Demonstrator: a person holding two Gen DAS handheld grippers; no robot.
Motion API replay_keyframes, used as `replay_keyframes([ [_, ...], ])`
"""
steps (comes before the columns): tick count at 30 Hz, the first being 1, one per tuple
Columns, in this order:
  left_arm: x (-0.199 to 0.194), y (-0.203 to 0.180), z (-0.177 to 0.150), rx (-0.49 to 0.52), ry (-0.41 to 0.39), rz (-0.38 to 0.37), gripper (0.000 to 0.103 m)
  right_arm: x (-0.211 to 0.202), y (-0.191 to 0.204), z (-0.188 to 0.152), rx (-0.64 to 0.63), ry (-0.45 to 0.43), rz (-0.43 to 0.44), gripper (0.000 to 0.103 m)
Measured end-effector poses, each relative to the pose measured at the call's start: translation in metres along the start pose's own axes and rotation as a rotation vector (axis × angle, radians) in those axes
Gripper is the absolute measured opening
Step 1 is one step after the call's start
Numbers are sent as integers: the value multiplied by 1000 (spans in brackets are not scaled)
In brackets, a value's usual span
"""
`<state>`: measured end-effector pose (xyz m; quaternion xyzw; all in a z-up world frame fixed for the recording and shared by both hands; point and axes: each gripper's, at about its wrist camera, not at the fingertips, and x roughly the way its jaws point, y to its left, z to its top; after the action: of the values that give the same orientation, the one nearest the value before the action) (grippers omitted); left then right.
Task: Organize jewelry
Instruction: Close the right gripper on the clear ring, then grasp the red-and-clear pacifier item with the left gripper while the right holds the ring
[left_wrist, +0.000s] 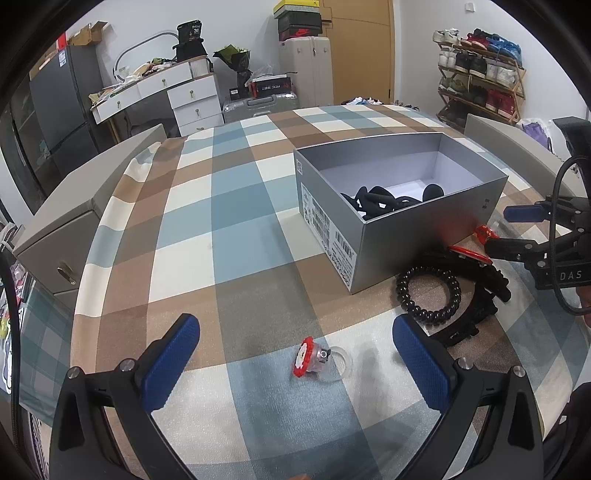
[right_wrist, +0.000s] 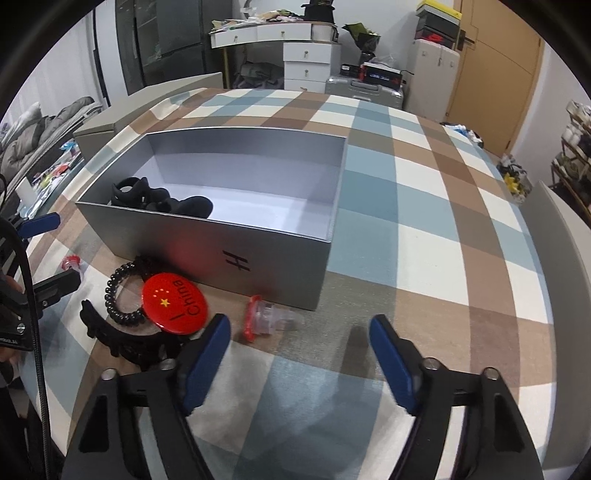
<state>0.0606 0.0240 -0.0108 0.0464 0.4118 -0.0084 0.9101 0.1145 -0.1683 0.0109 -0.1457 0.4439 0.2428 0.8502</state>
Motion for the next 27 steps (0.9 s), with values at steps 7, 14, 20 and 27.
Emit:
replay_keyframes([
  [7,3,-3,-1,10,16,-5,102,-2,5,-1,-19,-10,50,52],
  [14,4,-3,-2,16,31,-6,102,-3,5,-2,-21,-9,75,28],
  [20,4,-5,-4,25,47,-7,102,-11,5,-1,-42,-27,81,28],
  [27,4,-1,-6,31,90,-3,102,-27,0,3,-27,-70,115,28],
])
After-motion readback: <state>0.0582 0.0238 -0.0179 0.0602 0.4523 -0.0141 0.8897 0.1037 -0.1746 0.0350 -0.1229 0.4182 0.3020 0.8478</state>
